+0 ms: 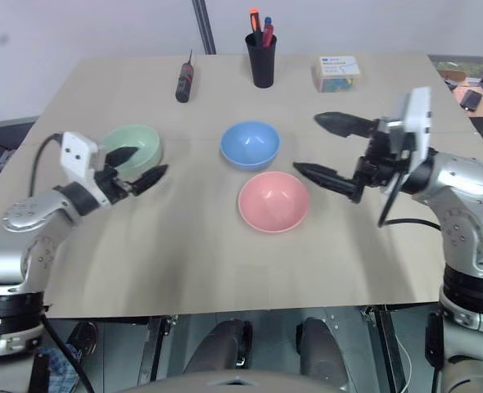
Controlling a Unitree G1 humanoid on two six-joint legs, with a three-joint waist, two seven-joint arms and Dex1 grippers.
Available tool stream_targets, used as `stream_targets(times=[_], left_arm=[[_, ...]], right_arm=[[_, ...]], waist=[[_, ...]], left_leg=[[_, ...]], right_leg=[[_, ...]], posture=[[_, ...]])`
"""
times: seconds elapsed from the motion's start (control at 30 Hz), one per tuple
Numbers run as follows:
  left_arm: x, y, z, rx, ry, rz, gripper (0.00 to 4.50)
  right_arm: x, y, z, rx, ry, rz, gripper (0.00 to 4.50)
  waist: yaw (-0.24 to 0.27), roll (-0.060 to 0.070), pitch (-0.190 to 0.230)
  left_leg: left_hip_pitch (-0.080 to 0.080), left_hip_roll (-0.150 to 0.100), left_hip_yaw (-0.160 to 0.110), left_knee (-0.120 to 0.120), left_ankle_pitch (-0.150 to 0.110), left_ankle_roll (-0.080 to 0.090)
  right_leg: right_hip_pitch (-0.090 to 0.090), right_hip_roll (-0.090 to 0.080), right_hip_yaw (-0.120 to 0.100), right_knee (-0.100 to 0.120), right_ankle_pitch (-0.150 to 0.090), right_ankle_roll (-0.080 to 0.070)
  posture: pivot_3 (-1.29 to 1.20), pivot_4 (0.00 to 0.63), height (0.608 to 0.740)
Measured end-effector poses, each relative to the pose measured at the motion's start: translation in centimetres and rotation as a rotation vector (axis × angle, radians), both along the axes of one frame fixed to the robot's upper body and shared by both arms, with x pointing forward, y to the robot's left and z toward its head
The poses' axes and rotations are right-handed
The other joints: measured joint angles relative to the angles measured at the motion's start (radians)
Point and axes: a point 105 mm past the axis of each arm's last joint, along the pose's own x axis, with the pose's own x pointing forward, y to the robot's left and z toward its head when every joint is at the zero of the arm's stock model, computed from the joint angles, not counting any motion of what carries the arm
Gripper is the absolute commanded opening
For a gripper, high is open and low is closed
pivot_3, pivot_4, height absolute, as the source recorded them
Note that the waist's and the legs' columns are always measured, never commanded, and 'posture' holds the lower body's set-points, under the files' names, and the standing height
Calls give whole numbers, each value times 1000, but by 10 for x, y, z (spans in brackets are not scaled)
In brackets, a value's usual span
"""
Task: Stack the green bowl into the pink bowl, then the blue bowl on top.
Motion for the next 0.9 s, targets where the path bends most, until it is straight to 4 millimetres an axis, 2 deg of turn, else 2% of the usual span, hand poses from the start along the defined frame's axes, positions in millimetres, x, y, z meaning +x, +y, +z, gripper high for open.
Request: stream_targets(times=[0.07,0.23,0.5,0.63,0.8,0.9], left_arm=[[2,28,-11,63,63,92,4204],[15,45,-24,141,115,132,4204],[42,38,-17,258,104,46,4204],[51,32,-23,297,133,-19,4204],[51,25,-36,347,184,-106,4204],[53,23,-37,369,185,-136,3168]], right_arm=[[-3,-14,-9,-33,28,-40,4458],[-9,-22,-23,-67,49,-49,4458],[-9,-20,-31,-81,60,-51,4458],[-8,-21,-29,-88,46,-65,4458],[-8,-22,-28,-90,46,-79,4458],[-8,-22,-28,-85,47,-87,4500]], waist=[[-1,0,0],[3,0,0],[1,-1,1],[0,-1,1],[-1,-1,1],[0,-1,1]], left_leg=[[0,0,1,0,0,0],[0,0,1,1,-1,2],[0,-1,1,1,0,0],[-1,-1,1,1,0,0],[-1,-1,1,2,0,0],[-2,-1,0,2,0,0]], right_leg=[[0,0,1,0,0,0],[0,0,0,2,0,0],[0,0,0,2,0,0],[-1,0,0,2,0,0],[-1,0,0,2,0,0],[-1,0,0,2,0,0]], posture=[[0,150,740],[0,150,740],[0,150,740],[0,150,740],[0,150,740],[0,150,740]])
